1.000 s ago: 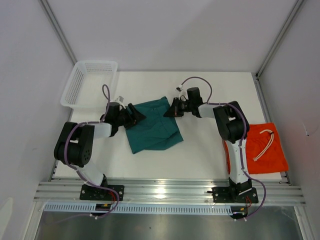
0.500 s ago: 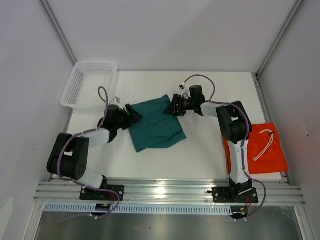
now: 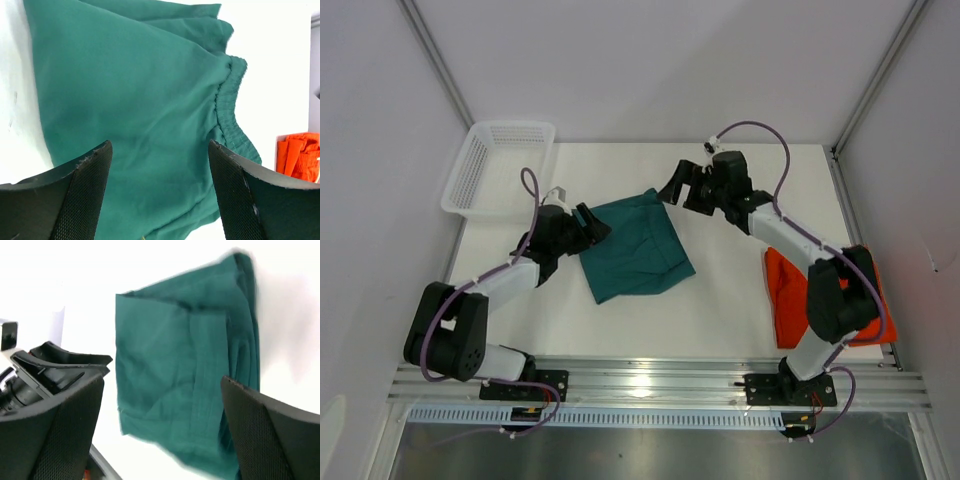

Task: Fold and stack the shorts
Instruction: Neatly place the folded shorts to the corner

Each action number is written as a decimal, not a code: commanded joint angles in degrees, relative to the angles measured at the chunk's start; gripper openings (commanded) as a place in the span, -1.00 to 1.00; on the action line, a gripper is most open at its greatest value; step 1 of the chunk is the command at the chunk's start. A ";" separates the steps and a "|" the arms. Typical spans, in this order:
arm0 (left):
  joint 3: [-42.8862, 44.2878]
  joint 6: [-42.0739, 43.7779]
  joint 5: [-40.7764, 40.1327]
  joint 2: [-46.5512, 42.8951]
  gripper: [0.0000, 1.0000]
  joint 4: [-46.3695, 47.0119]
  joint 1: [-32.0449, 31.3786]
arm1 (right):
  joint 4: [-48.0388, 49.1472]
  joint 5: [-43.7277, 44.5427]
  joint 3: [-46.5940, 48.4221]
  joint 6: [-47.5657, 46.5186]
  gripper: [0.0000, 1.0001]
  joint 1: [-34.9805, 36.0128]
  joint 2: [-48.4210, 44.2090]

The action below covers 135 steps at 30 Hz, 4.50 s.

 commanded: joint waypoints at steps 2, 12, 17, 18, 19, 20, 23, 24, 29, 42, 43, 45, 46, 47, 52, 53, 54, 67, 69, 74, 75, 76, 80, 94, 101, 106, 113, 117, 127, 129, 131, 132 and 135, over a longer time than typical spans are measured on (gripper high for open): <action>2.56 3.48 -4.19 -4.68 0.60 -3.19 -2.55 | -10.60 21.25 -9.01 13.46 0.99 6.29 -12.33; -1.75 2.34 -5.68 -15.13 0.62 -6.26 -4.40 | -21.41 47.71 -19.84 54.07 0.99 32.13 -22.47; 2.11 3.13 -4.98 -19.79 0.65 -16.25 -4.40 | -19.05 54.04 -25.46 69.01 0.99 39.17 -24.59; 2.90 3.04 -4.54 -20.49 0.65 -17.33 -4.40 | -18.08 53.97 -27.04 69.82 0.99 39.18 -24.42; 3.26 2.96 -4.28 -21.20 0.65 -18.30 -4.40 | -15.64 53.71 -27.66 70.35 0.99 39.18 -23.72; 3.87 2.96 -4.01 -22.77 0.66 -19.96 -4.40 | -14.92 53.53 -28.10 71.84 0.99 39.18 -23.28; 4.49 3.04 -3.31 -25.07 0.68 -22.87 -4.40 | -11.14 53.09 -29.51 73.69 0.99 39.18 -21.00; 5.36 3.13 -3.14 -26.12 0.68 -23.58 -4.40 | -8.69 52.83 -30.30 75.09 0.99 39.09 -20.29; 7.66 5.06 -3.48 -28.32 0.70 -28.85 -4.40 | -1.38 51.25 -30.57 76.07 0.99 38.83 -15.11; 10.29 7.35 -5.33 -31.58 0.75 -34.04 -4.40 | 8.98 50.28 -28.72 78.45 0.94 36.64 -2.10; 10.38 7.61 -5.59 -31.58 0.75 -34.22 -4.40 | 10.13 50.10 -28.81 77.92 0.87 36.28 -0.61; 10.64 7.88 -6.21 -31.93 0.76 -34.83 -4.40 | 10.84 50.27 -28.37 77.57 0.69 35.58 0.63; 10.73 7.88 -6.30 -32.01 0.76 -35.01 -4.40 | 10.84 50.28 -28.20 76.96 0.63 35.32 1.16; 10.65 8.05 -6.47 -32.19 0.76 -35.10 -4.40 | 10.67 50.45 -27.93 76.78 0.39 35.14 1.94; 10.38 8.32 -7.09 -32.11 0.77 -35.01 -4.40 | 13.21 49.23 -29.94 72.49 -0.42 32.42 2.74; 10.21 8.23 -7.00 -31.93 0.77 -34.66 -4.40 | 14.09 47.92 -30.73 70.29 -0.99 31.54 2.57; 10.03 8.23 -6.74 -31.67 0.77 -34.49 -4.40 | 14.70 46.16 -31.26 68.01 -1.00 30.32 1.78; 6.34 7.35 -2.25 -21.31 0.76 -22.72 -5.89 | -10.05 29.72 -33.13 12.84 -0.96 9.42 -12.29; 7.47 7.79 -2.08 -16.06 0.76 -21.31 -6.77 | -13.93 29.01 -26.74 7.72 -0.97 6.06 -10.28; 13.09 12.87 -1.02 -4.18 0.79 -16.91 -7.21 | -21.13 25.58 -14.85 -5.56 -0.89 0.51 -0.09; 15.72 14.45 -0.07 0.28 0.82 -16.64 -7.21 | -22.02 26.80 -13.09 -7.23 -0.90 -0.10 1.50; 18.27 15.86 0.90 2.59 0.83 -15.60 -7.12 | -22.29 27.16 -10.81 -8.29 -0.89 -0.28 2.73; 26.45 21.67 10.03 13.05 0.88 -13.22 -5.38 | -21.42 26.73 -8.51 -11.02 -0.88 -1.07 6.69; 45.37 23.61 20.68 36.09 0.67 -13.30 -1.50 | -20.01 23.12 -5.43 -14.02 -0.87 -4.06 10.30; 45.27 26.07 22.00 38.12 0.41 -13.99 -3.26 | -20.10 19.60 -3.15 -13.75 -0.87 -4.85 12.06; 43.87 25.28 23.58 38.12 -0.01 -13.21 -3.96 | -19.74 19.07 -2.71 -13.49 -0.88 -5.29 12.59; 43.26 24.23 22.18 38.47 -0.34 -13.30 -4.66 | -18.78 17.06 -2.44 -12.96 -0.88 -5.73 12.76; 40.27 22.65 19.90 37.95 -1.00 -9.79 -4.66 | -17.90 13.81 -2.79 -12.18 -0.88 -6.70 12.94; 28.67 16.50 8.21 29.95 -1.00 -4.34 -4.31 | -11.22 2.91 -7.54 -8.48 -0.88 -12.15 10.57; 27.79 15.53 6.98 29.42 -1.00 -3.38 -4.31 | -10.96 1.67 -7.54 -8.39 -0.89 -12.50 10.65; 26.30 14.39 6.28 28.55 -1.00 -2.49 -4.40 | -10.96 1.41 -7.63 -8.30 -0.92 -12.50 10.74; 24.99 13.16 5.84 27.93 -1.00 -1.88 -4.40 | -10.87 1.32 -7.54 -8.22 -0.92 -12.59 10.74; 20.06 10.79 4.43 24.25 -1.00 1.10 -5.01 | -10.95 1.23 -7.28 -8.22 -0.86 -12.85 10.39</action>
